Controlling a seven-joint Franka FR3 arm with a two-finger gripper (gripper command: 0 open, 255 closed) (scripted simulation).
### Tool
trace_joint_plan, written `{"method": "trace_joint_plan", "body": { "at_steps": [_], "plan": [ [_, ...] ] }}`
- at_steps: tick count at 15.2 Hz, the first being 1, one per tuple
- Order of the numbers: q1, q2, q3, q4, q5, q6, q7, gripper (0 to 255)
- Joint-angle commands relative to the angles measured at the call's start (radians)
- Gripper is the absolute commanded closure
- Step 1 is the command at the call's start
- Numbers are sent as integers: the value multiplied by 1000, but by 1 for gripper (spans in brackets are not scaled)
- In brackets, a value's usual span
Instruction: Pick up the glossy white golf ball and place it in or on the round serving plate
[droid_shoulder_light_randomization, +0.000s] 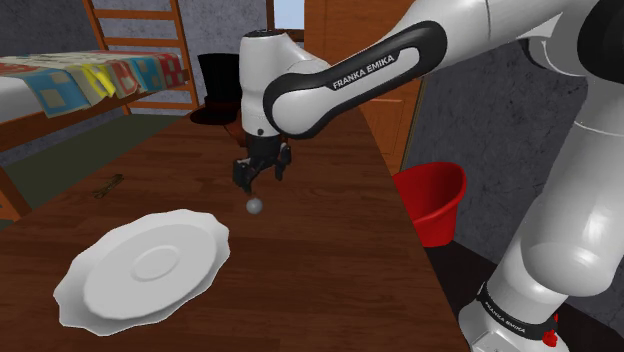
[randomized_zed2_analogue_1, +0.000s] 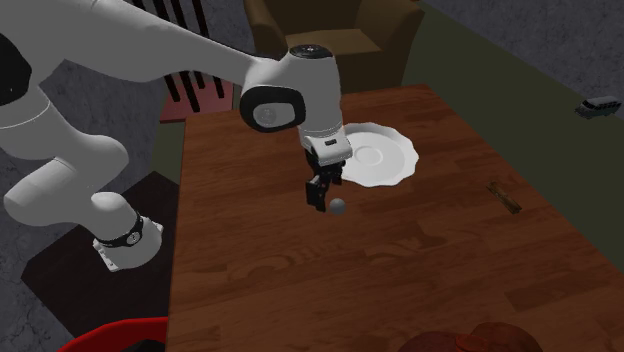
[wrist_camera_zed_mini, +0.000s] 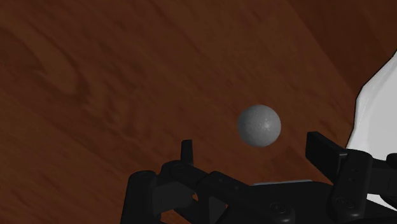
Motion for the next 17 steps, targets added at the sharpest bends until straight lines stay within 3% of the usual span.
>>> {"method": "trace_joint_plan", "body": {
  "at_steps": [1, 9, 17],
  "plan": [
    [24, 91, 10, 71, -55, 7, 60, 0],
    [34, 154, -6, 45, -100, 88, 90, 0],
    [34, 154, -6, 45, -100, 88, 90, 0]
  ]
}}
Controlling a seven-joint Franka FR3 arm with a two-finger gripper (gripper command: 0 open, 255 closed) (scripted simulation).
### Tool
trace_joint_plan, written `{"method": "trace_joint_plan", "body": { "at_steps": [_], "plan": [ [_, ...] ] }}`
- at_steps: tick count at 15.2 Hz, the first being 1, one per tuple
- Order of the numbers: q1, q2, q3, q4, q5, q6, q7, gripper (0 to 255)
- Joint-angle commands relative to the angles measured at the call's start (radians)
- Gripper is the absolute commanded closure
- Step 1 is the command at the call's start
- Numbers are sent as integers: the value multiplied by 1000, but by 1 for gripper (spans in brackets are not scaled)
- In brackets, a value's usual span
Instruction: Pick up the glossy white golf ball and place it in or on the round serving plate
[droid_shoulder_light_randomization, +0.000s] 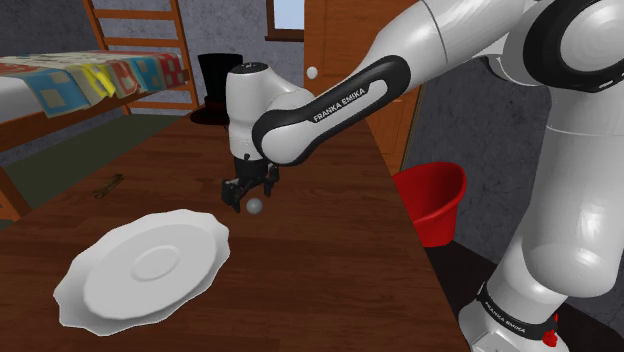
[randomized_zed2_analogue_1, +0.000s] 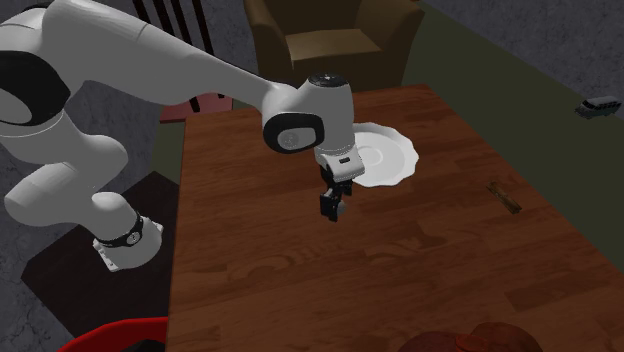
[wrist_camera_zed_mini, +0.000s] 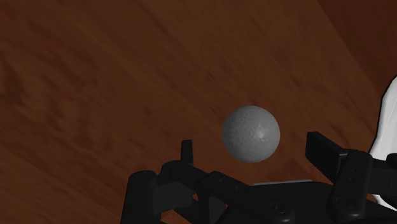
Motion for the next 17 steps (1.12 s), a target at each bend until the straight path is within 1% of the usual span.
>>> {"method": "trace_joint_plan", "body": {
  "at_steps": [1, 10, 17],
  "plan": [
    [0, 0, 0, 0, 0, 0, 0, 255],
    [0, 0, 0, 0, 0, 0, 0, 255],
    [-6, -39, 9, 48, 34, -80, -29, 255]
  ]
}}
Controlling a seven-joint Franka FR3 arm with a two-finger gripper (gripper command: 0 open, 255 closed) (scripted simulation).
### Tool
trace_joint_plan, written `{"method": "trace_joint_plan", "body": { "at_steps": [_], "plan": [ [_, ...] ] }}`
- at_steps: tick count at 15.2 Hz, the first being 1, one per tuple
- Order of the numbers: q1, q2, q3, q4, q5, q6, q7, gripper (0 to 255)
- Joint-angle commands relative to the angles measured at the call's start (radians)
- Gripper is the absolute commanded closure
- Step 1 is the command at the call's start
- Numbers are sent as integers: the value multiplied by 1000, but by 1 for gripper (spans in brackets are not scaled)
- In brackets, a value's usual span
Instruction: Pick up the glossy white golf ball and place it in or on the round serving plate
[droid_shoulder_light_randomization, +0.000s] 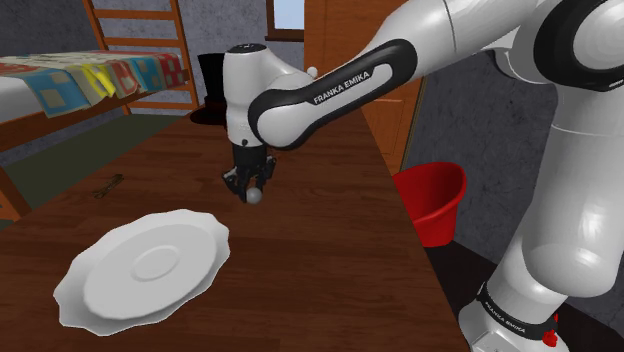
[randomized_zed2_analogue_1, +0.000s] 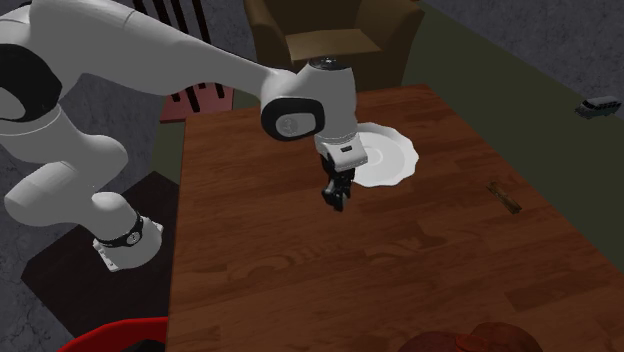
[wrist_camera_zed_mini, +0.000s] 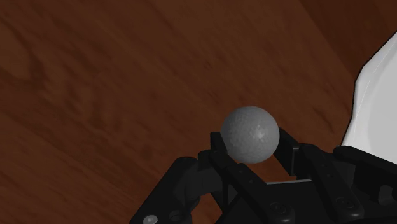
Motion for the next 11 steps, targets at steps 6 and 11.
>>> {"method": "trace_joint_plan", "body": {
  "at_steps": [6, 11],
  "plan": [
    [-4, -35, 7, 55, 29, -85, -25, 255],
    [-5, -50, 10, 102, 43, -144, -38, 255]
  ]
}}
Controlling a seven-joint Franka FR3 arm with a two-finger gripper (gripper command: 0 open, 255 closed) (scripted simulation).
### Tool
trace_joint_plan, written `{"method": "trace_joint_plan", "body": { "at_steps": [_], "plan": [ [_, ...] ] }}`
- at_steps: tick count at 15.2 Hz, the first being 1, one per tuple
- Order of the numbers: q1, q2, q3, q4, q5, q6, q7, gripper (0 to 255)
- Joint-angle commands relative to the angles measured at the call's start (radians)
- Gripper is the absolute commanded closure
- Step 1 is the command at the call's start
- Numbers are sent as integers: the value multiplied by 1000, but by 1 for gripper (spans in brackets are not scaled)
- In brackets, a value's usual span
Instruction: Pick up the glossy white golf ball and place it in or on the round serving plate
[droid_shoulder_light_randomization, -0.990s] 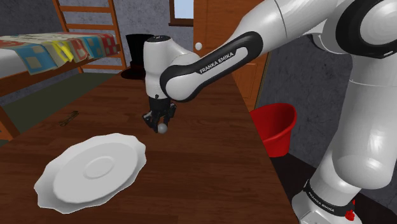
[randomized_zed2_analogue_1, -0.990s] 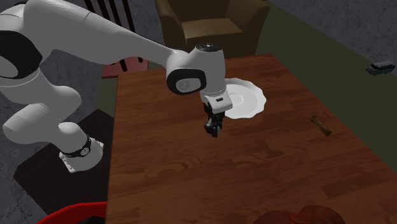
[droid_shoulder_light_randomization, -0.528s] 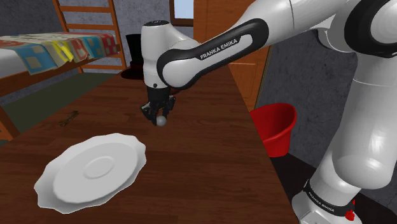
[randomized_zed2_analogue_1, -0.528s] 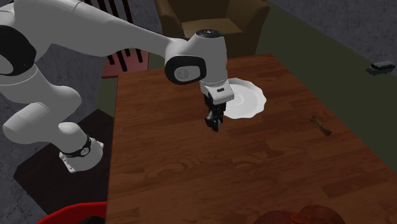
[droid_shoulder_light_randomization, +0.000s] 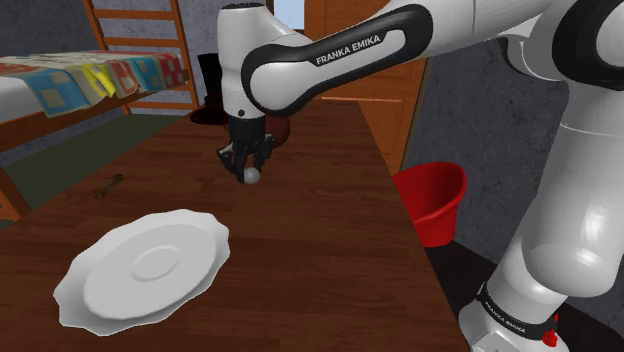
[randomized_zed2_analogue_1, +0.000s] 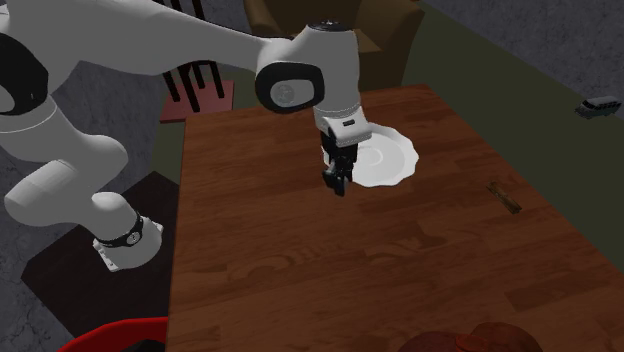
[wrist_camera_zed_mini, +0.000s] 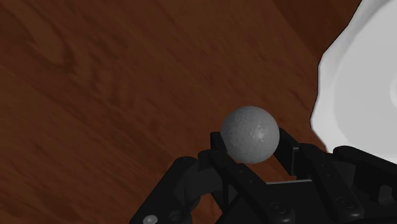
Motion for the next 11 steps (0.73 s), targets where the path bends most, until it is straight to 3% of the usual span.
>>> {"method": "trace_joint_plan", "body": {
  "at_steps": [1, 11],
  "plan": [
    [16, 21, 7, 36, -13, -22, 23, 255],
    [241, 301, 40, 415, -170, -187, 248, 255]
  ]
}}
